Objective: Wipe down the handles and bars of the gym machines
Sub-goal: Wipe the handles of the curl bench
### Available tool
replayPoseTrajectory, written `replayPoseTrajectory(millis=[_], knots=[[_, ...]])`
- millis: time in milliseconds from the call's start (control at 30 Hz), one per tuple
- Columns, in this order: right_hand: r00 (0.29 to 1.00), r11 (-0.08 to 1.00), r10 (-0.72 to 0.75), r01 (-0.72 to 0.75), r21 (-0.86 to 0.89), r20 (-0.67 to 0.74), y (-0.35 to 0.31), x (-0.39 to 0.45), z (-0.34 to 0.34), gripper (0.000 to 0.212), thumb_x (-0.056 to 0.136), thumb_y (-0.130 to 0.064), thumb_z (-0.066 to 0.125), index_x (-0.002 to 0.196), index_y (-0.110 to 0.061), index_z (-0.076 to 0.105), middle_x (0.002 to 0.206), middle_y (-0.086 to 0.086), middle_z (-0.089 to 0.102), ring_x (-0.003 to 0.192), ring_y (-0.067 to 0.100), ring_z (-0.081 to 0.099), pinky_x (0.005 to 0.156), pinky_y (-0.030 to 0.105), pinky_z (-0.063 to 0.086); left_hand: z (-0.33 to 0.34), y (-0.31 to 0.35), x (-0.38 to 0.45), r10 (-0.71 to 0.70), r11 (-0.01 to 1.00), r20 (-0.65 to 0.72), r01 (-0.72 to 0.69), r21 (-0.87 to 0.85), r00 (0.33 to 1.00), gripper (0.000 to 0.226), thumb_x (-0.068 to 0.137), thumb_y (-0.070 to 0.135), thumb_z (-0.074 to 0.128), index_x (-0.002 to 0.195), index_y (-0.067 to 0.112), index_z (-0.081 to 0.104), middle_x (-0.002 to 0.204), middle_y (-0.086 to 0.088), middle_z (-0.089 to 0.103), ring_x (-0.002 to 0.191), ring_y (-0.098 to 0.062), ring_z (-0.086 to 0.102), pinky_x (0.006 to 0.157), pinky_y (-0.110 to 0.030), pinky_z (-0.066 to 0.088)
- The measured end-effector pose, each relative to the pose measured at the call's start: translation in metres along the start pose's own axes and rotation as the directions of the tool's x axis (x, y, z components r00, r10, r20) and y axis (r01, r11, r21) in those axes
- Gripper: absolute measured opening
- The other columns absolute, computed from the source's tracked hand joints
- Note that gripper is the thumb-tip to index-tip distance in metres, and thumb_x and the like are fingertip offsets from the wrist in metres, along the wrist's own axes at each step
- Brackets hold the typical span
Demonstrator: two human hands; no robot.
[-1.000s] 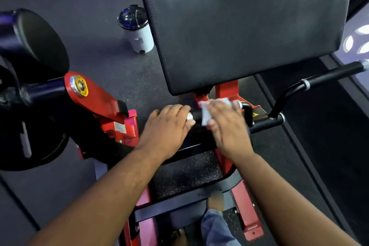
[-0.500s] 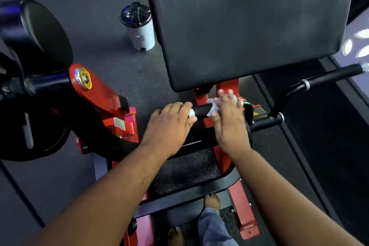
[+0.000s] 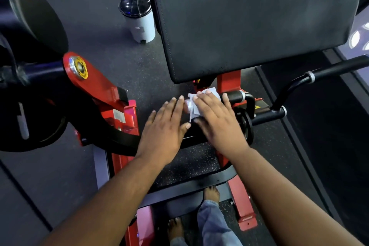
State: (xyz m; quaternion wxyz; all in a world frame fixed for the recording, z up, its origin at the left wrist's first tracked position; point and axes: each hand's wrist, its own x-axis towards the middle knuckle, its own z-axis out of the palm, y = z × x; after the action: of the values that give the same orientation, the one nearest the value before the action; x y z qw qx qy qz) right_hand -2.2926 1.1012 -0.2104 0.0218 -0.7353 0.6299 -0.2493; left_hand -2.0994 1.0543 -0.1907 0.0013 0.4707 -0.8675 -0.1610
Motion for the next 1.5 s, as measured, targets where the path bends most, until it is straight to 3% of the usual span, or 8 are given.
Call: replayPoseTrajectory(millis=[300,467,733,1000,1100,1200,1367,1500], knots=[[0.999,0.997,0.043,-0.04,-0.069,0.029,-0.025,0.003,0.01,0.064,0.103,-0.053,0.045,0.153,-0.013,0.042,0.157,0.003,0.042,0.151,0.021,0.031,0.121,0.066,0.009,0.084,-0.046,-0.029,-0.065,0.982,0.265,0.014,0.188,0.962,0.071,0.105,0.055,0.023,0.165,0.022,0.004,0.172,-0.006,0.014,0.158,-0.024,0.014,0.126,-0.053,0.014],[0.902,0.906,0.407,-0.418,-0.06,-0.143,0.017,-0.01,0.013,0.063,0.105,-0.057,0.028,0.151,-0.017,0.044,0.157,0.002,0.041,0.153,0.02,0.025,0.12,0.069,0.002,0.095,-0.048,-0.026,-0.071,0.986,0.262,0.029,0.161,0.963,0.068,0.108,0.053,0.024,0.165,0.025,0.0,0.173,-0.001,0.009,0.159,-0.022,0.008,0.127,-0.053,0.009],[0.997,0.994,0.073,-0.074,-0.081,-0.021,-0.006,0.009,0.012,0.065,0.099,-0.057,0.049,0.146,-0.013,0.052,0.146,0.003,0.053,0.145,0.022,0.039,0.122,0.062,0.012,0.09,-0.049,-0.019,-0.097,0.991,0.337,0.06,0.118,0.936,0.066,0.109,0.052,0.02,0.163,0.03,-0.011,0.173,0.004,-0.005,0.159,-0.019,-0.003,0.127,-0.052,0.0],[0.958,0.957,0.212,-0.164,0.24,-0.193,-0.028,-0.029,0.016,0.043,0.095,0.004,0.047,0.133,-0.005,0.065,0.141,0.009,0.061,0.137,0.026,0.053,0.118,0.038,0.038,0.091,-0.051,-0.019,-0.107,0.992,0.363,0.074,0.102,0.926,0.067,0.109,0.053,0.018,0.162,0.031,-0.015,0.173,0.005,-0.007,0.159,-0.019,-0.005,0.127,-0.052,-0.002],[0.502,0.341,0.862,-0.466,0.817,-0.074,-0.057,-0.033,0.018,0.024,0.104,-0.006,0.05,0.111,-0.013,0.072,0.109,-0.003,0.076,0.103,0.013,0.07,0.093,0.034,0.053,0.091,-0.052,-0.017,-0.105,0.993,0.368,0.078,0.088,0.924,0.068,0.108,0.055,0.019,0.162,0.031,-0.016,0.173,0.006,-0.007,0.159,-0.018,-0.006,0.127,-0.053,-0.002],[0.027,-0.511,0.858,-0.067,0.857,0.513,-0.065,-0.006,0.012,0.019,0.106,-0.009,0.049,0.117,-0.006,0.065,0.103,0.013,0.073,0.089,0.021,0.07,0.094,0.046,0.058,0.09,-0.05,-0.015,-0.114,0.992,0.379,0.083,0.096,0.918,0.07,0.108,0.056,0.02,0.162,0.031,-0.016,0.173,0.006,-0.008,0.159,-0.018,-0.006,0.127,-0.053,-0.002],[0.28,-0.703,0.71,0.224,0.675,0.647,-0.046,0.049,-0.019,0.038,0.107,-0.038,0.044,0.102,-0.009,0.069,0.091,0.013,0.076,0.082,0.026,0.074,0.087,0.048,0.054,0.089,-0.047,-0.013,-0.133,0.988,0.411,0.09,0.124,0.902,0.07,0.108,0.057,0.019,0.161,0.031,-0.018,0.173,0.006,-0.009,0.159,-0.019,-0.005,0.127,-0.053,-0.003],[0.278,-0.665,0.747,0.304,0.682,0.604,-0.024,0.052,-0.031,0.045,0.105,-0.048,0.046,0.121,-0.012,0.068,0.125,0.009,0.071,0.113,0.028,0.068,0.094,0.042,0.055,0.086,-0.047,-0.012,-0.126,0.99,0.437,0.089,0.106,0.891,0.07,0.108,0.055,0.02,0.161,0.031,-0.019,0.172,0.006,-0.011,0.159,-0.019,-0.008,0.127,-0.053,-0.003]])
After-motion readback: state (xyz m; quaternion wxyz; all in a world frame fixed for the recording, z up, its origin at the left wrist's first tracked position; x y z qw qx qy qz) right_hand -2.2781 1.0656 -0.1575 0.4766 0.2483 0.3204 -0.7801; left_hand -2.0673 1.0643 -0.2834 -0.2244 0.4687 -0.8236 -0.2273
